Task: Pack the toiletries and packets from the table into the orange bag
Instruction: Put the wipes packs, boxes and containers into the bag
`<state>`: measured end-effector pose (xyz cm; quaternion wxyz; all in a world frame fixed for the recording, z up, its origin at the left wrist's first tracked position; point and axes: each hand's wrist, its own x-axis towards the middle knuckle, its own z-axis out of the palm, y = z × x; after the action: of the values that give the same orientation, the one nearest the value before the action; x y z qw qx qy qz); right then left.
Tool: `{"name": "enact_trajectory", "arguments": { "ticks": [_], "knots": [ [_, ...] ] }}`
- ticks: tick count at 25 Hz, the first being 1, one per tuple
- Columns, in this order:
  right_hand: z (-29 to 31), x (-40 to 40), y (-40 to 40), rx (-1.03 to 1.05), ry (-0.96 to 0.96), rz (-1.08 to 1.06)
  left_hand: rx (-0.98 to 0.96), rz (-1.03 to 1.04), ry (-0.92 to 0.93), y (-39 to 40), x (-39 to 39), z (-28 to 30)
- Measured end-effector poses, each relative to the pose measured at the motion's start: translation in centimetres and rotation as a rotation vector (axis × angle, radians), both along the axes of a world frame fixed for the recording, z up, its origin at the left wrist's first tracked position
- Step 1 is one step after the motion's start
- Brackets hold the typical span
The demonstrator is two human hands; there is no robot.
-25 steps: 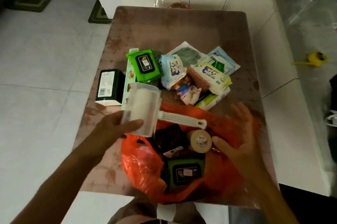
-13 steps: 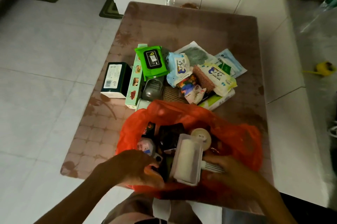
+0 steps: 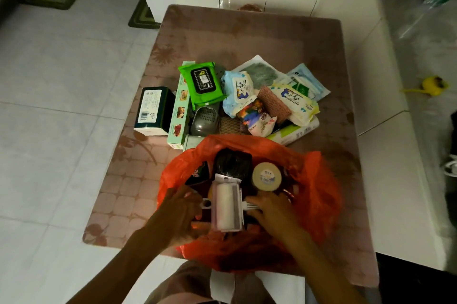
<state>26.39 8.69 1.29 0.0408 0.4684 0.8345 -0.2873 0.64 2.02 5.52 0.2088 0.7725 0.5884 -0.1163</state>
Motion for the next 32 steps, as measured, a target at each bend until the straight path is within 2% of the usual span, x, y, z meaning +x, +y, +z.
{"name": "enact_trajectory", "arguments": {
  "ticks": [1,3,5,6,7,9,11,12,13,14,15,18,20,21,24,25,27,29,31,32],
  "knots": [
    [-0.6,0.3,-0.4,0.028,-0.034,-0.028,0.021,-0.048,0.033,-0.1,-0.2,-0.2],
    [-1.1,1.6,-1.3,0.028,-0.082,-0.103,-0.003,0.036,0.004,0.1,-0.4,0.2],
    [-1.2,3.4,-1.6,0.021,-0.142,-0.161,-0.114,0.166,-0.178,0.3,-0.9,1.6],
    [-0.4,4.5,-1.6,0.002,-0.238,-0.175,-0.142,0.186,-0.295,0.4,-1.1,2.4],
    [0.6,5.6,-1.3,-0.099,-0.292,-0.235,-0.147,0.193,-0.387,0.9,-1.2,3.9],
    [3.9,6.4,0.5,-0.081,-0.369,-0.205,-0.032,0.246,-0.539,2.5,-1.9,6.7],
    [8.0,6.5,0.3,-0.244,-0.268,-0.164,0.188,0.31,-0.729,4.0,-2.6,9.7],
    [10.3,6.2,0.8,-0.249,-0.292,-0.125,0.278,0.317,-0.817,4.4,-2.9,11.2],
    [12.8,5.2,1.3,-0.259,-0.306,-0.228,0.336,0.288,-0.852,4.8,-3.0,12.5],
    [14.2,4.4,2.0,-0.294,-0.384,-0.228,0.364,0.24,-0.808,5.0,-2.8,13.3],
    [12.3,5.3,2.1,-0.234,-0.306,-0.224,0.322,0.194,-0.675,4.9,-2.5,13.2],
    [9.6,5.0,2.2,-0.199,-0.031,-0.202,-0.105,0.111,-0.1,4.0,-1.3,10.1],
    [7.8,3.5,2.6,-0.174,0.131,-0.169,-0.32,0.189,0.058,3.4,-0.6,8.4],
    [6.7,3.1,3.1,-0.147,0.119,-0.194,-0.321,0.229,0.096,3.0,-0.6,7.7],
    [4.5,3.9,4.0,-0.09,-0.364,-0.317,-0.083,0.302,0.205,3.4,-0.6,7.1],
    [4.7,4.1,4.2,-0.023,-0.378,-0.39,0.053,0.313,0.143,3.5,-0.5,6.8],
    [6.6,3.4,5.3,0.215,-0.067,-0.479,0.305,0.306,-0.079,4.8,-0.2,6.3],
    [7.9,1.4,7.4,0.354,0.21,-0.463,0.409,0.243,-0.123,6.7,0.7,5.8],
    [6.8,-0.3,10.5,0.339,0.283,-0.401,0.319,0.179,-0.015,8.5,1.5,4.9],
    [5.3,-0.8,12.3,0.27,0.193,-0.342,0.239,0.164,0.042,9.2,1.8,4.3]
  ]
}}
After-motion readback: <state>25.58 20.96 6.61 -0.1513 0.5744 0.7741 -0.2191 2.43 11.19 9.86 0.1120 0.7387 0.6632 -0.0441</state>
